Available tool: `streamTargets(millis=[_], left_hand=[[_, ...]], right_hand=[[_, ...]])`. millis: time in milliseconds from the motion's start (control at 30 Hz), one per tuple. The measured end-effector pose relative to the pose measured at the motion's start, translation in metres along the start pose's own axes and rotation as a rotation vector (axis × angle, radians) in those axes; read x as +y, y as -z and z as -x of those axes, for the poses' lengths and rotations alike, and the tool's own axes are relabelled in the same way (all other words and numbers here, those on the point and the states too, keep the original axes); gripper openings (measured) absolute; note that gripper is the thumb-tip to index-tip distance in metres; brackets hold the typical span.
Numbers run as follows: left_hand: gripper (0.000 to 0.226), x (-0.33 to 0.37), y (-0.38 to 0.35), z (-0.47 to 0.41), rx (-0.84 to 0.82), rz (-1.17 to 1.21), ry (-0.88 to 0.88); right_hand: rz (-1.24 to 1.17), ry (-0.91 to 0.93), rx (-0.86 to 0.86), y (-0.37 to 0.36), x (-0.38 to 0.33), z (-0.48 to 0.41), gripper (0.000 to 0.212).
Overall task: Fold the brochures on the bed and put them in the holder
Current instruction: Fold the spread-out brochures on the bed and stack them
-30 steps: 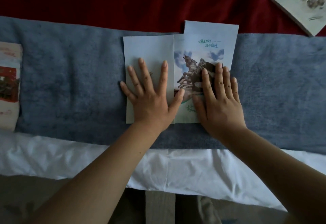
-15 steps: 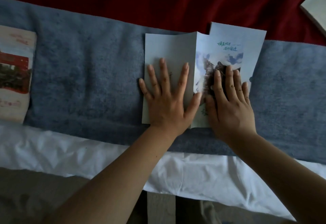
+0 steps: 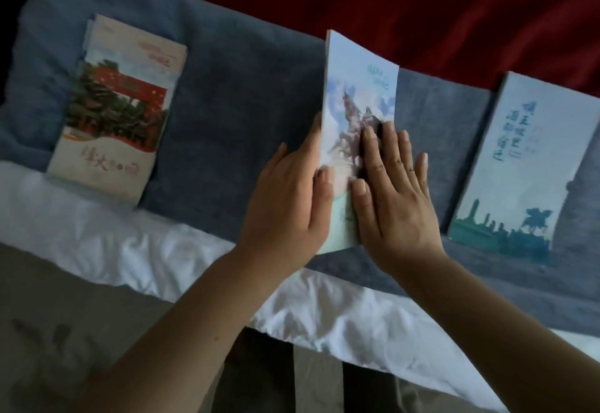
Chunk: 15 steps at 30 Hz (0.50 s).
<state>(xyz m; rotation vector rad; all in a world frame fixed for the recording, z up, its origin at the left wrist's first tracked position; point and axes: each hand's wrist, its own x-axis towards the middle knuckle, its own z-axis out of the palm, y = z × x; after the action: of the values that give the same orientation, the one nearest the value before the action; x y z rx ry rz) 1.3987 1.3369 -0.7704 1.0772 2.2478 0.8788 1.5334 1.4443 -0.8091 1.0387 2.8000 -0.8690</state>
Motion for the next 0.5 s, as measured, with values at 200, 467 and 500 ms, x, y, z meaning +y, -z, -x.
streamTargets(millis=[200, 467, 500], left_hand=[[0.062, -0.044, 0.036, -0.003, -0.038, -0.178, 0.019], [0.064, -0.072, -0.003, -0.004, -0.073, -0.403, -0.015], [0.065, -0.074, -0.01, -0.003, -0.067, -0.43, -0.008]], right_hand=[[0.157, 0.007, -0.084, -0.033, -0.026, -0.011, 0.064], [0.267, -0.053, 0.049, -0.058, -0.033, -0.015, 0.064], [0.27, -0.054, 0.058, -0.059, -0.034, -0.015, 0.064]])
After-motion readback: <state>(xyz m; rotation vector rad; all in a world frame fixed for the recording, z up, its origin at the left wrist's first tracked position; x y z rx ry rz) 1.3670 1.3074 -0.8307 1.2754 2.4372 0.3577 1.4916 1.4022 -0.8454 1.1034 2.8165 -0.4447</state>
